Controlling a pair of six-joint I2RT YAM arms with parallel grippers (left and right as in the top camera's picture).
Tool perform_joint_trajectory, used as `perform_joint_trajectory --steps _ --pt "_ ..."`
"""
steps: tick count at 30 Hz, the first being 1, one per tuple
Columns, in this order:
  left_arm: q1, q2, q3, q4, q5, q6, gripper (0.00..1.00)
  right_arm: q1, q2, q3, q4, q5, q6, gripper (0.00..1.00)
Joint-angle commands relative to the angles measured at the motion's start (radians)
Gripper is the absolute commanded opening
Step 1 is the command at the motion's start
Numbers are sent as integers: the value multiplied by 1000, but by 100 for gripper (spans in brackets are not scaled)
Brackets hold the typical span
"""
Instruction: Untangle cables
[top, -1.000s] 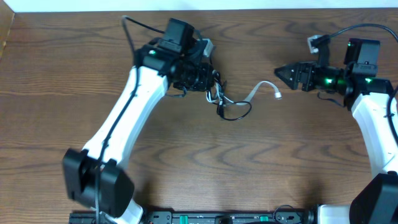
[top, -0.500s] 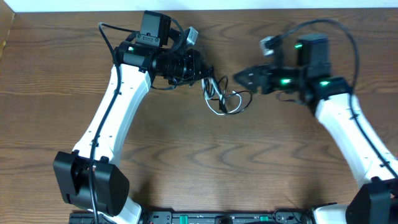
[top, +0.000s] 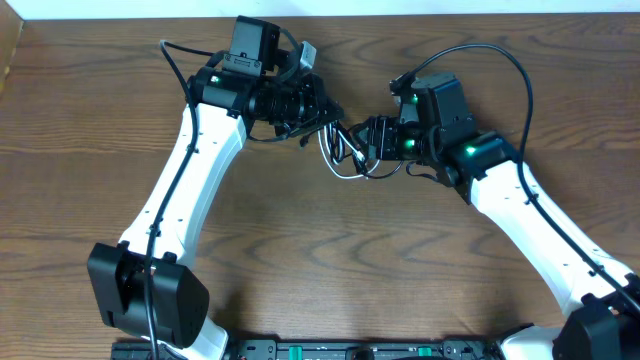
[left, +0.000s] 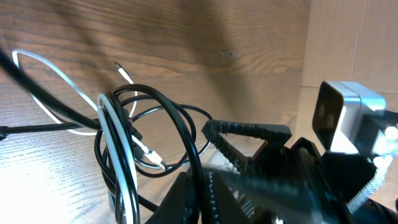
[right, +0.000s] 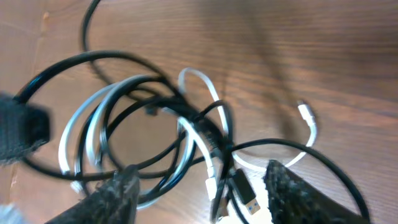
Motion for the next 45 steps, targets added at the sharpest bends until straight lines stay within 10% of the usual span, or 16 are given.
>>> perform_joint_trajectory --steps 1,6,11,23,45 --pt "0 0 2 5 -2 -12 7 8 53 5 7 71 22 55" --pt "0 0 2 9 -2 -12 7 10 159 5 26 47 16 42" --pt "8 0 2 11 -3 -6 8 -9 212 5 -27 75 -5 1" --pt "63 0 2 92 -6 6 7 -215 212 5 -359 330 -57 1" --pt "92 14 -21 6 -10 187 9 -388 47 84 -224 -510 -321 1"
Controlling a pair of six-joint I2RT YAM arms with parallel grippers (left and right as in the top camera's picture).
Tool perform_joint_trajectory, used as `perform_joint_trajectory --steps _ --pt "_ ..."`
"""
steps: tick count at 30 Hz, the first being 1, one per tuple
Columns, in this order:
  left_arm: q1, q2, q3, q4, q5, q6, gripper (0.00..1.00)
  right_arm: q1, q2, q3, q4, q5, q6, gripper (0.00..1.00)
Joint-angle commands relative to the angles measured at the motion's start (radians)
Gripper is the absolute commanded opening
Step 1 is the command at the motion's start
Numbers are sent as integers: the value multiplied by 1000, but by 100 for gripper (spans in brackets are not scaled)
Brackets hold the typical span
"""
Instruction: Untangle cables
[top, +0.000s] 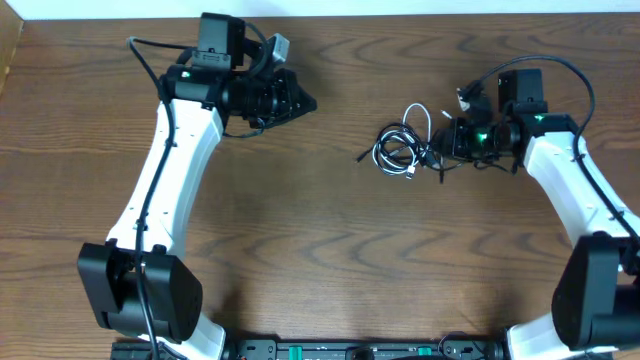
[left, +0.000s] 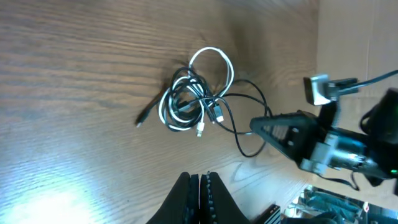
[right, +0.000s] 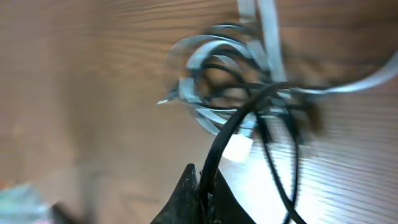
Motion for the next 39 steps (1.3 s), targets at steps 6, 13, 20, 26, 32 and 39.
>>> perform_joint_trajectory --steps 6,13,20,26,32,39 --pt "-14 8 -13 12 -6 24 31 9 -257 183 11 -195 142 1" --pt "-60 11 -13 36 -9 24 57 32 -359 192 -7 107 315 1" --pt "-160 76 -13 143 -7 29 63 43 -331 192 -44 106 297 1" --pt "-261 198 -13 273 83 89 63 40 -331 192 -76 107 274 1" --pt "-342 250 -13 388 63 96 62 39 -331 192 -110 114 255 1" --pt "-389 309 -13 443 0 95 56 39 -331 192 -125 115 248 1"
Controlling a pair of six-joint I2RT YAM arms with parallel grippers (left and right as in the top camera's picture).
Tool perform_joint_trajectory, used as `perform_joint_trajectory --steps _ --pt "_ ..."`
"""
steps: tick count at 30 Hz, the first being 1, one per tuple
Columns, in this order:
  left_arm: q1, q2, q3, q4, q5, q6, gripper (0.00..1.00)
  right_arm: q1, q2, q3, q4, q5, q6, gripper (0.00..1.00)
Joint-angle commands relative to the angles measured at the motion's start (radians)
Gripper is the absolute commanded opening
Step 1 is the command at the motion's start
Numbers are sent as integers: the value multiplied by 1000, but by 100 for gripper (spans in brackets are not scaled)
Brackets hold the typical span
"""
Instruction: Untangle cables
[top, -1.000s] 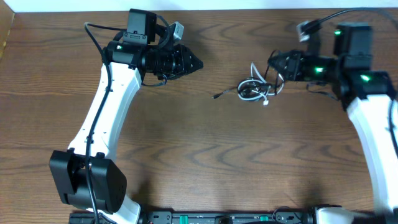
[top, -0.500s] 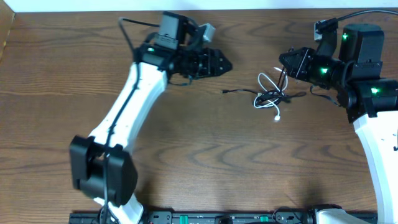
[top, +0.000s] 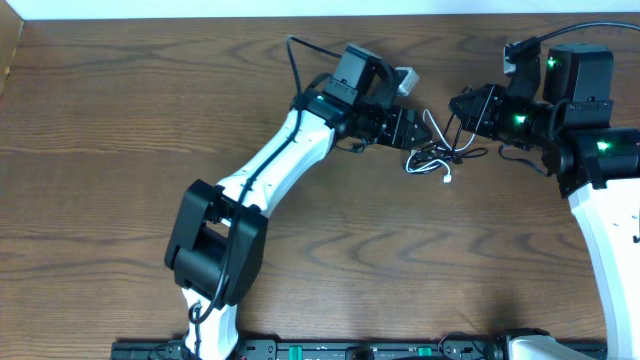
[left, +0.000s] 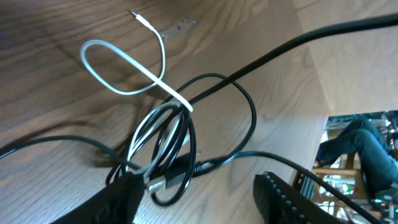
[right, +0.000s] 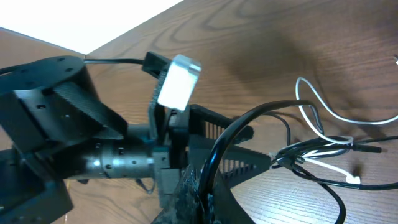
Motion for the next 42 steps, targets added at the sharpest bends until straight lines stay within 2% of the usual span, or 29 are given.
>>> perform_joint_trajectory --steps 1,11,13,19,25,34,42 --pt "-11 45 0 14 -24 16 54 0 -3 9 1 -1 -23 1" --pt "-56 118 0 18 -24 16 50 0 -3 9 -7 -1 -23 1" --pt "-56 127 0 19 -24 16 42 0 -3 9 -12 -1 -24 1" --pt "-22 118 2 21 -23 16 8 0 -1 5 -70 105 -47 1" --pt "58 63 2 -18 38 8 7 0 17 -35 -112 148 -68 1" --pt "219 -165 2 -236 37 9 8 -10 72 -186 -24 195 -67 1" --pt "341 -308 2 -271 37 27 7 -32 201 -212 -18 209 -57 1"
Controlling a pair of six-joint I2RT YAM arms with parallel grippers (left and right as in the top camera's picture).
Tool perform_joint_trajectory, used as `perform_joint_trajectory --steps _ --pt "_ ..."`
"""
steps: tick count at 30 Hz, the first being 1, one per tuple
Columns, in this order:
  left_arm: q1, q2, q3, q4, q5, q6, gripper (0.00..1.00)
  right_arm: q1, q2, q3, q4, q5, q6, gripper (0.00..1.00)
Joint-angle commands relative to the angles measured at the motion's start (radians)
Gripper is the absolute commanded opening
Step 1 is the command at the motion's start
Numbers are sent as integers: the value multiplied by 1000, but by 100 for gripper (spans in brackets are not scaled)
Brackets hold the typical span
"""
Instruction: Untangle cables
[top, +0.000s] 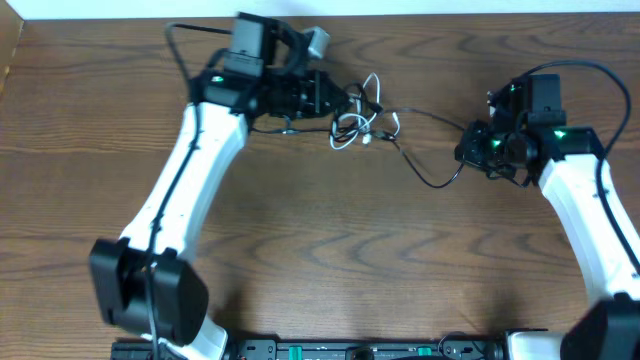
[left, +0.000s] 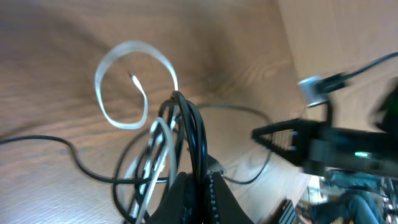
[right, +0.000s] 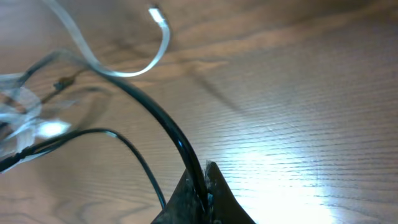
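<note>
A tangle of black and white cables (top: 362, 118) lies at the back of the table, just right of my left gripper (top: 338, 100). In the left wrist view the left gripper (left: 199, 183) is shut on black cable loops (left: 194, 130), with a white cable loop (left: 121, 87) beyond them. One black cable (top: 430, 180) sags from the tangle across to my right gripper (top: 466, 152). The right wrist view shows the right gripper (right: 204, 180) shut on that black cable (right: 155, 118), with a white cable end (right: 134, 70) farther off.
The wooden table (top: 320, 270) stretches toward the front. Its far edge (top: 420, 14) runs close behind both grippers. The right arm's own black wire (top: 590, 75) arches over its wrist.
My left gripper was open at the tangle and is now shut on black loops, farther left. The tangle has shifted left with it. My right gripper sits lower, the black cable stretched between us.
First both grippers were at the tangle mid-table, the right one open. Then the left was shut and empty far left, the right shut on a black cable beside the tangle. Then the left was open at the tangle. Now both hold black cable, spread apart.
</note>
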Motion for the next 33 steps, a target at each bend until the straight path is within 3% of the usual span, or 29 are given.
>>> perform_joint_trajectory --steps 1,11,13,14,18,21,28,33 --pt "80 -51 2 -6 23 24 7 -9 78 -12 1 17 -5 1" --pt "155 -52 2 -102 40 51 5 -25 255 -12 -6 72 -8 4" --pt "155 -52 2 -101 90 50 8 -33 289 -12 -3 49 -63 34" --pt "155 -52 2 -101 108 50 7 -36 292 -11 3 16 -88 45" --pt "155 -52 2 -98 143 -19 7 -40 270 33 17 -204 -236 56" --pt "155 -52 2 -79 145 -191 7 -18 217 100 17 -357 -404 67" --pt "155 -52 2 -57 208 -450 8 82 118 139 78 -391 -586 72" --pt "155 -52 2 -50 253 -533 7 176 105 139 107 -460 -737 68"
